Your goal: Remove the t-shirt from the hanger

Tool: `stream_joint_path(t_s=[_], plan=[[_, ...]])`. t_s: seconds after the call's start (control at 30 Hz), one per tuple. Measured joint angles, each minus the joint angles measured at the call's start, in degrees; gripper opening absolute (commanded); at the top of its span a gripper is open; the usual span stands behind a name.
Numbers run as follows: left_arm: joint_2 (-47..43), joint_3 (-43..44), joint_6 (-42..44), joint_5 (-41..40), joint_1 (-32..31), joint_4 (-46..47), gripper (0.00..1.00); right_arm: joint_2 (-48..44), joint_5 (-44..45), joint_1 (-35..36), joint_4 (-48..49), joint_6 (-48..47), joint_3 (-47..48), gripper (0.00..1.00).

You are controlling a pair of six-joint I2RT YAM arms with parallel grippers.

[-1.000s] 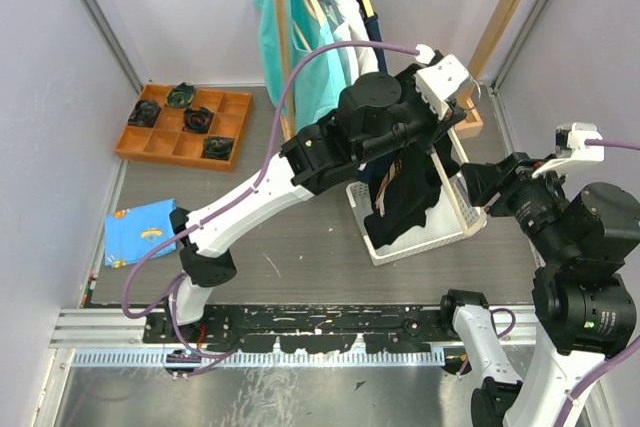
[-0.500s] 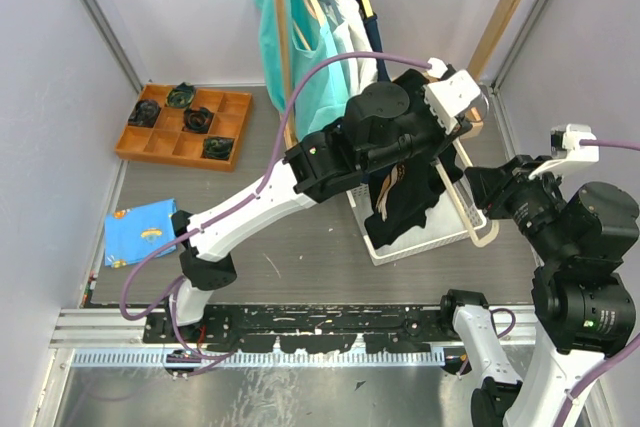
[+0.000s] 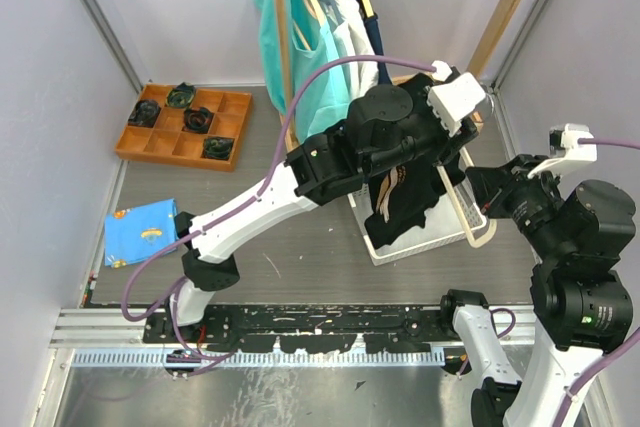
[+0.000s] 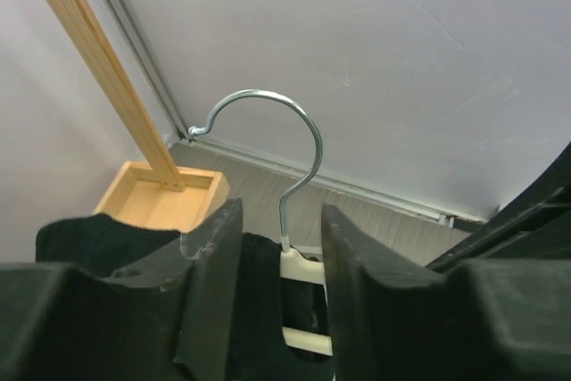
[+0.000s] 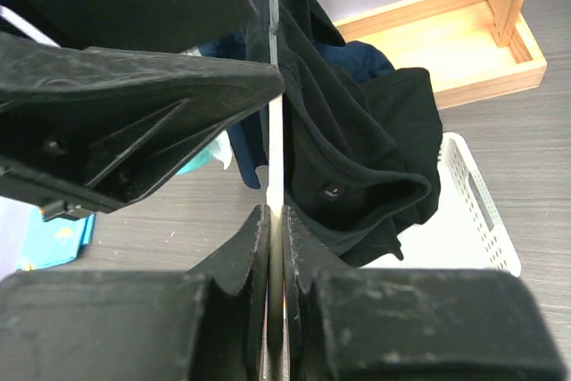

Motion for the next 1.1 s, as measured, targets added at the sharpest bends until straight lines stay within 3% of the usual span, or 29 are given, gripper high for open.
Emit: stream_joint_path(t_s=[0.1,0.33,0.57,0.67,0.9,1.1], plan=[[0.02,0.87,0.9,-1.6,-0.22,-0.57,0.68,-0.33,1.49,0.0,0.11,0.94,-0.68,0.01],[-1.09,-1.64,1.36,-5.53,-0.31,-0.7,0.75,-1.57,5.79,0.0,0.13,3.26,-0.87,0.01],[-9.7,-18.01,0.66,-4.94,0.07,2.34,0.69,-1.68,7.87,0.0,0.13,3.98,-0.81,0.01],[-11.91,-21.24,-0.7,-2.51,0.72,3.74,0.69,-1.68,7.91,0.0,0.22,4.11,-0.61,0.01],[-12.35,-22.23,-2.56,3.28,1.9,6.67,0.68,-2.27,7.8,0.0,0.5,4.0,-0.52,0.01],[-11.34,-21.24,-3.85,6.43,1.88,7.13,0.61,-3.3,7.19,0.0,0.55,3.45,-0.39,0.01]])
